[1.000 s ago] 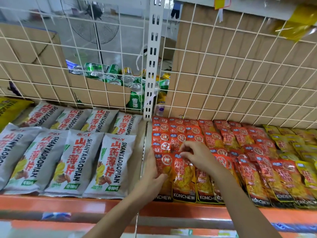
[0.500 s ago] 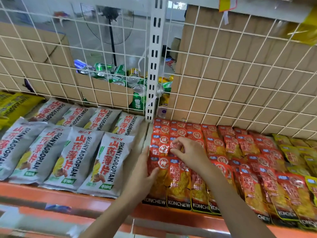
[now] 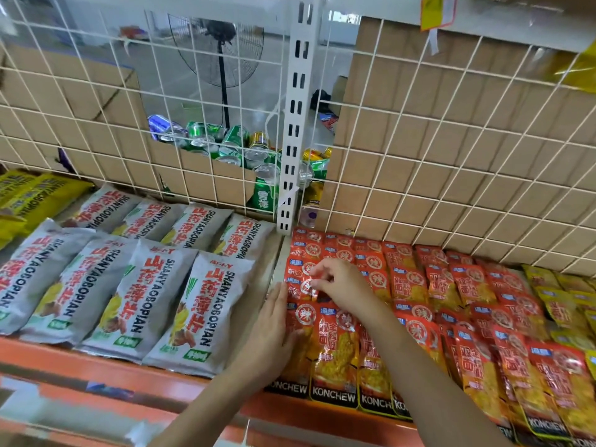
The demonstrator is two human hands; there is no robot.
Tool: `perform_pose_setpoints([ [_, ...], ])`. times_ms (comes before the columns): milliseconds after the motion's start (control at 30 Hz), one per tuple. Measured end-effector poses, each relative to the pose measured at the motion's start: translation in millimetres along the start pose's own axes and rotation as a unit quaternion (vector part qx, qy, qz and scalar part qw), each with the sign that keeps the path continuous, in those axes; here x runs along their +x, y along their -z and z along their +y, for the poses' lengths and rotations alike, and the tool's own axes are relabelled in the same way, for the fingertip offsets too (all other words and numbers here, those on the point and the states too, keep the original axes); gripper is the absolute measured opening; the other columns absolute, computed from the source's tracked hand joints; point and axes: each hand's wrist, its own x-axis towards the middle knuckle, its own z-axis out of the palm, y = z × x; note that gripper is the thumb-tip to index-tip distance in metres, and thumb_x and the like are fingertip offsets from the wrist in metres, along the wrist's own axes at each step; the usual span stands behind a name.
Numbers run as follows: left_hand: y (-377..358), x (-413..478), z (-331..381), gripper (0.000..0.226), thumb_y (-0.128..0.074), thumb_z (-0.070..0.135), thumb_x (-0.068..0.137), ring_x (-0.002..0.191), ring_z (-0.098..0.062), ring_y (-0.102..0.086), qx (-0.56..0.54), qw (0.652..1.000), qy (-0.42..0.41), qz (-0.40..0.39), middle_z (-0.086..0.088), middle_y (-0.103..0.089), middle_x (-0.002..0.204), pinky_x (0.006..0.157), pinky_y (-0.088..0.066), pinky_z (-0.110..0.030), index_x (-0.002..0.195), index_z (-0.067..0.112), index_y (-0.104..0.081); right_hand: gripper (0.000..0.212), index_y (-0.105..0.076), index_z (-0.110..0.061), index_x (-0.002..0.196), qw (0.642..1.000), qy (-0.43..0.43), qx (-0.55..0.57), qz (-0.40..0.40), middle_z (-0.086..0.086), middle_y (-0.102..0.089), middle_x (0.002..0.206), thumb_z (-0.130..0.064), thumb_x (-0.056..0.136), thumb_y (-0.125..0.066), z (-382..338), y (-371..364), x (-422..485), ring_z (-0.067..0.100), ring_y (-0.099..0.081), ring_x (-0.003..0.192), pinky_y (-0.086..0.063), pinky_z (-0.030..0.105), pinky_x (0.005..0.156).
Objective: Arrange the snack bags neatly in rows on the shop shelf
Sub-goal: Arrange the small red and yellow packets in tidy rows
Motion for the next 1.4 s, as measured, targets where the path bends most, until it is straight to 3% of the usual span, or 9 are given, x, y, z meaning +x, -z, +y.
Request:
perform_pose_setpoints([
  [100,0.8,-0.4,1.4,0.081,-0.050,0.033,0.093,0.143,-0.007,0.004,-0.009,1.000,0.005,0.000,0.003,0.005,0.157,0.109,0.003,-0.015,0.148,0.016,0.007,0.021,-0.062,-0.019,0.108,1.000,-0.001,0.006,-0.002,-0.004,-0.059,0.097,-0.022,0.088,-0.061,0.4,0.6,0.2,0.009,-0.053,0.088,-0.035,0.011,0.063],
  [233,0.5,-1.3,-0.4,0.082,-0.052,0.032,0.093,0.144,-0.009,-0.003,-0.015,1.000,-0.002,-0.005,0.002,-0.001,0.157,0.117,-0.007,-0.024,0.149,0.015,0.005,0.021,-0.062,-0.019,0.108,1.000,0.004,-0.004,-0.008,-0.006,-0.058,0.094,-0.022,0.088,-0.062,0.2,0.5,0.1,0.010,-0.055,0.088,-0.037,0.013,0.064],
  [467,1.1,0.2,-0.8,0.078,-0.046,0.035,0.095,0.143,-0.008,0.007,0.025,1.000,-0.011,-0.011,0.004,0.008,0.156,0.106,0.008,-0.011,0.148,0.014,0.007,0.017,-0.063,-0.020,0.104,1.000,0.007,-0.004,-0.008,-0.006,-0.059,0.090,-0.022,0.087,-0.063,1.1,-1.2,1.8,0.011,-0.056,0.085,-0.039,0.016,0.064],
  [800,2.1,-0.5,2.3,0.077,-0.046,0.036,0.095,0.143,-0.006,0.007,0.013,1.000,0.012,-0.023,0.007,0.012,0.155,0.108,0.003,-0.014,0.148,0.019,0.007,0.018,-0.062,-0.021,0.104,1.000,0.022,0.006,0.003,-0.008,-0.058,0.092,-0.027,0.087,-0.062,5.3,-2.8,-0.4,0.007,-0.055,0.085,-0.038,0.014,0.065],
  [933,2.8,0.5,1.9,0.077,-0.050,0.036,0.093,0.142,-0.004,0.002,-0.042,0.999,0.022,-0.012,0.012,0.009,0.155,0.113,-0.006,-0.021,0.149,0.023,0.002,0.017,-0.062,-0.021,0.105,0.997,0.025,0.044,0.059,-0.010,-0.056,0.091,-0.028,0.090,-0.058,10.9,3.2,-2.8,0.007,-0.054,0.082,-0.039,0.013,0.063],
  [1067,3.9,9.9,6.6,0.069,-0.049,0.035,0.094,0.138,0.004,-0.003,-0.060,0.998,-0.011,0.017,0.020,-0.002,0.149,0.110,-0.010,-0.016,0.149,0.025,-0.008,0.013,-0.063,-0.021,0.101,0.991,0.017,0.061,0.119,-0.011,-0.059,0.094,-0.023,0.090,-0.057,24.1,16.7,-3.3,0.006,-0.056,0.086,-0.048,0.019,0.074],
  [1267,5.1,44.2,22.4,0.057,-0.040,0.037,0.097,0.143,-0.010,-0.004,0.065,0.997,-0.042,-0.002,0.007,-0.011,0.156,0.117,-0.006,-0.028,0.148,0.025,-0.017,0.017,-0.064,-0.022,0.105,0.988,-0.006,-0.053,0.148,-0.008,-0.063,0.101,-0.026,0.090,-0.058,39.9,33.1,0.8,0.003,-0.055,0.084,-0.044,0.015,0.071],
  [1400,-0.7,57.4,24.6,0.055,-0.031,0.043,0.098,0.144,-0.011,0.005,0.169,0.983,-0.061,-0.039,0.007,-0.007,0.157,0.116,0.007,-0.031,0.148,0.026,-0.015,0.025,-0.063,-0.021,0.108,0.990,-0.014,-0.108,0.088,-0.005,-0.058,0.107,-0.035,0.088,-0.060,43.1,32.8,3.7,0.005,-0.051,0.087,-0.040,0.018,0.074],
])
